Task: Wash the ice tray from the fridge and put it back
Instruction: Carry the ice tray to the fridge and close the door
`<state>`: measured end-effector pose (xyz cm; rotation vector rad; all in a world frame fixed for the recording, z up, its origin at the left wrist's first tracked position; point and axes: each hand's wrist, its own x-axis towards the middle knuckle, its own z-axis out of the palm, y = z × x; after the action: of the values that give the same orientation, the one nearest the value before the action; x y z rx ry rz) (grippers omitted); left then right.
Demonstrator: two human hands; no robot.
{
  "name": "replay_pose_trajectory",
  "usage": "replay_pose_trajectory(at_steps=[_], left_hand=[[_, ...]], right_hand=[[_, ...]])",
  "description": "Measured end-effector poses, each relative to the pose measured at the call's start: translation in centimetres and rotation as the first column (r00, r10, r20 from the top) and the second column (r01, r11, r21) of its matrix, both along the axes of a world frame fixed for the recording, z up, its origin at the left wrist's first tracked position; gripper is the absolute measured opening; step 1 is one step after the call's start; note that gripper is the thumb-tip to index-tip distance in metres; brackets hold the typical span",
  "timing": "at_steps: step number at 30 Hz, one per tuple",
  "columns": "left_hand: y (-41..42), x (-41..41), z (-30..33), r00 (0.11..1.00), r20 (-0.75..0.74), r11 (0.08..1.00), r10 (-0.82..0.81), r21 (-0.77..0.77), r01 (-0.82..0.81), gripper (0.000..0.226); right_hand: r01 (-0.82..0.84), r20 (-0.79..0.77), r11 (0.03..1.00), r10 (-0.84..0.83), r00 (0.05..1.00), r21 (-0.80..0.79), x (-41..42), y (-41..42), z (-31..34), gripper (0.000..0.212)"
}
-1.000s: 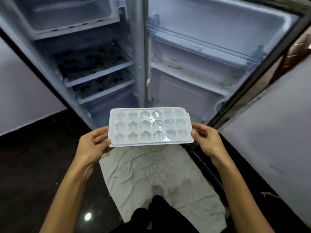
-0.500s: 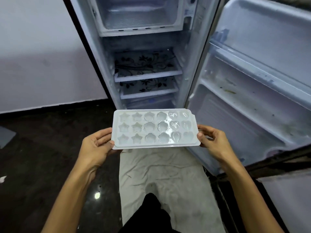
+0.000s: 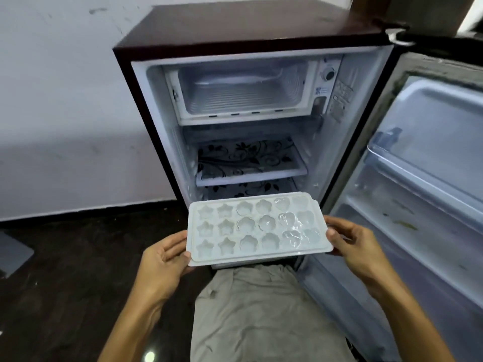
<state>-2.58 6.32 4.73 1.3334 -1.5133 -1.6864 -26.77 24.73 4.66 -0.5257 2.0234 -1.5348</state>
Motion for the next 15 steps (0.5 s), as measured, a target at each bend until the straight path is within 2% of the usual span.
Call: replay_pose_trajectory(at_steps=[10,15], left_hand=[[-8.8,-8.1,2.5,0.999,0.008,0.995,0.031,-0.095,-0.030,0.032],[-14.2,-13.2,2.4,0.997,-0.014,0.988,0.070,-0.134,-0.071,0.031]], right_hand=[[-0.117,-0.068,0.989,0.110,0.992,-0.094,-8.5,-8.9,3.4,0.026],[-0.103,-0.089,0.988,0.093,0.992,-0.116,-13.3,-14.4,3.0,0.024]])
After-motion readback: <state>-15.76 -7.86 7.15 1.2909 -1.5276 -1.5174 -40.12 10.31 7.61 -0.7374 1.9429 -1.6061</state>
